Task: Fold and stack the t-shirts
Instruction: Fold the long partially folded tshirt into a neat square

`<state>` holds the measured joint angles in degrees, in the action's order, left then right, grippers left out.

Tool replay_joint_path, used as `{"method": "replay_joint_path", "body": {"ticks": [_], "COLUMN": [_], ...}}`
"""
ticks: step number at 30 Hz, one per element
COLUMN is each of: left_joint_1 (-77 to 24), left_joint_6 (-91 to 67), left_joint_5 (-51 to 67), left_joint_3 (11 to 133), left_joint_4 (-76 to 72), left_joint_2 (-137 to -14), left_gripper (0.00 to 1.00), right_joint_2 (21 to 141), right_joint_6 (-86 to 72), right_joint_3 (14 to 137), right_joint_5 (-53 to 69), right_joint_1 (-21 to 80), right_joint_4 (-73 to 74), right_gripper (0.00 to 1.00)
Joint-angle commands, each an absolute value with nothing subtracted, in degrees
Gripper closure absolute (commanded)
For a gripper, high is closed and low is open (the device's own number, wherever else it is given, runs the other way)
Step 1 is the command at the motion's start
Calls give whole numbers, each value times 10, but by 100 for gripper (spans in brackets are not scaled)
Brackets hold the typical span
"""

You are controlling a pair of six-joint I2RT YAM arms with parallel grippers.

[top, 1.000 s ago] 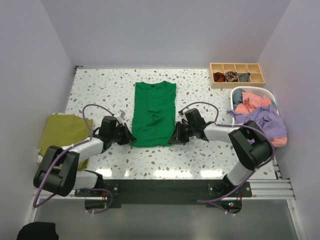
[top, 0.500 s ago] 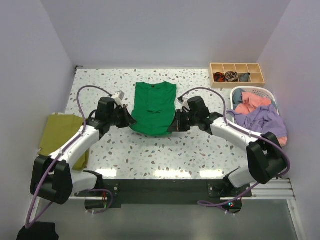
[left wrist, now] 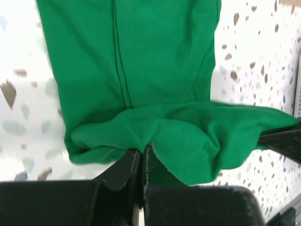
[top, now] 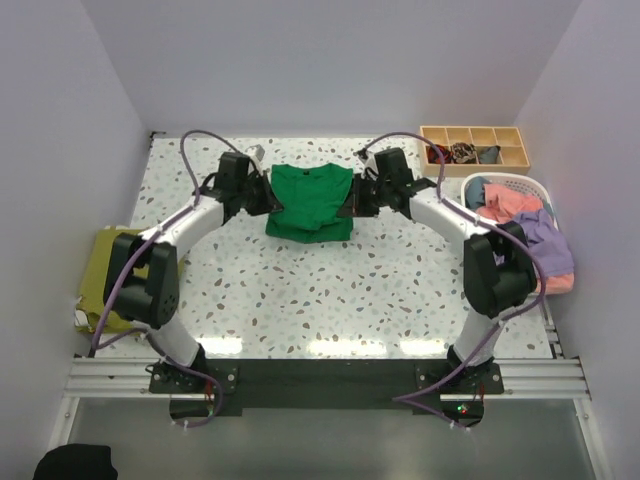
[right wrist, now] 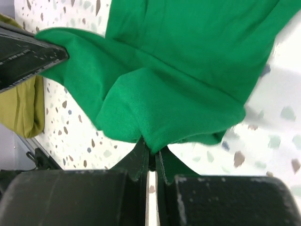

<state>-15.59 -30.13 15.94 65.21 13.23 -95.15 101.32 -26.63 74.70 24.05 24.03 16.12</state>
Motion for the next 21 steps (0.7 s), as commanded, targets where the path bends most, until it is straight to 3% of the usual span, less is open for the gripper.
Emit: {"method": "replay_joint_path", "body": {"ticks": [1,12,19,20,21], "left_joint_1": [-142,-107,-97,-95,-92], "left_joint_6": [-273,-269,-276,-283,-287], "left_joint_5": [149,179,211,220,241], "left_joint_3": [764,967,1019,1018,1013], "left_joint_4": [133,164,135,114,94], "left_joint_2": [-1021,-1193,-1257,-1262,-1267], "left_gripper": [100,100,100,100,98], "right_joint_2": [1081,1251,1346,1358,1380], "right_joint_6": [-250,-265,-272,-272,-274], "right_joint_3": [831,1014,1155,1171,1184], "right_joint_5": [292,370,396,399,397], "right_joint_1": [222,166,147,145,142], "right_joint_4": [180,185,195,193,186], "right_gripper": [99,96,92,88,74]}}
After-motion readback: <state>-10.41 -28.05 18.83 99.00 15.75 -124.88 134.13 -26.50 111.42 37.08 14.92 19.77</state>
